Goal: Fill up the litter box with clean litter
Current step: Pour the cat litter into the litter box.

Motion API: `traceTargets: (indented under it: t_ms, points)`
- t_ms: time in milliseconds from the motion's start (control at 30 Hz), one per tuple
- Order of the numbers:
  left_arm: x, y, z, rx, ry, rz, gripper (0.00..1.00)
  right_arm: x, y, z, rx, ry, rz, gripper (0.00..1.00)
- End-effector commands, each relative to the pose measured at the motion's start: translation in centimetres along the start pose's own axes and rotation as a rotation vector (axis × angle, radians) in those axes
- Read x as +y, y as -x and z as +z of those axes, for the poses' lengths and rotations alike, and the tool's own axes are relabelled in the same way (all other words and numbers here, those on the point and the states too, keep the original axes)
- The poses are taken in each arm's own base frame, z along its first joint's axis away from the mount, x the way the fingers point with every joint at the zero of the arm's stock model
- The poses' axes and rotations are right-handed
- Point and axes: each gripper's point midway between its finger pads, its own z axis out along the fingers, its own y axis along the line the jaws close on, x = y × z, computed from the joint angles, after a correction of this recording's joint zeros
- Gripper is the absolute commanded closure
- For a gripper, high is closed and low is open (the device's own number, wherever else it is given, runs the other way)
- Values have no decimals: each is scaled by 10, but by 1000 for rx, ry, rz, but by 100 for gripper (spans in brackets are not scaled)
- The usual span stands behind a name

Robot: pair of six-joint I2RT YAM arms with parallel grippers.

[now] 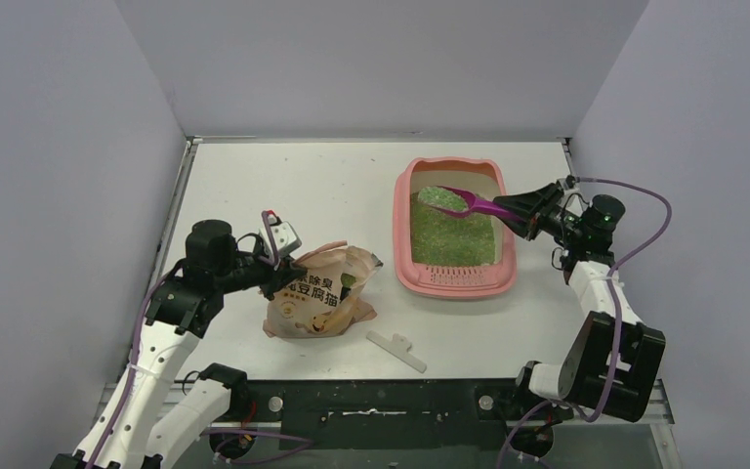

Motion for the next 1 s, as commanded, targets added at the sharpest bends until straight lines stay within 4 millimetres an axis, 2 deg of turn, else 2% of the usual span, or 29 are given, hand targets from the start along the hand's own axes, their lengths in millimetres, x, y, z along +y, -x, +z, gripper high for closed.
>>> traceTargets:
  t_ms: [0, 67, 200, 367, 467, 600, 733, 967]
  points:
    - [-4, 51, -7, -182, -15, 123, 100, 9, 23, -6, -95, 36, -45, 100]
    - [-4, 49, -7, -180, -13, 118, 99, 5, 30, -5, -131, 24, -43, 100]
    - [-3, 45, -6, -177, -1, 114, 91, -5, 44, -5, -219, -8, -44, 100]
    - [-1, 42, -5, -176, 13, 112, 82, -23, 59, -6, -306, -129, -64, 100]
    - [1, 39, -4, -169, 20, 107, 78, -28, 64, -4, -329, -193, -91, 100]
    - [4, 38, -3, -166, 33, 106, 75, -32, 67, 6, -335, -256, -133, 100]
    - [9, 40, -3, -168, 54, 110, 71, -36, 68, 24, -327, -283, -144, 100]
    - [15, 46, -8, -178, 104, 121, 64, -29, 79, 48, -348, -275, -185, 100]
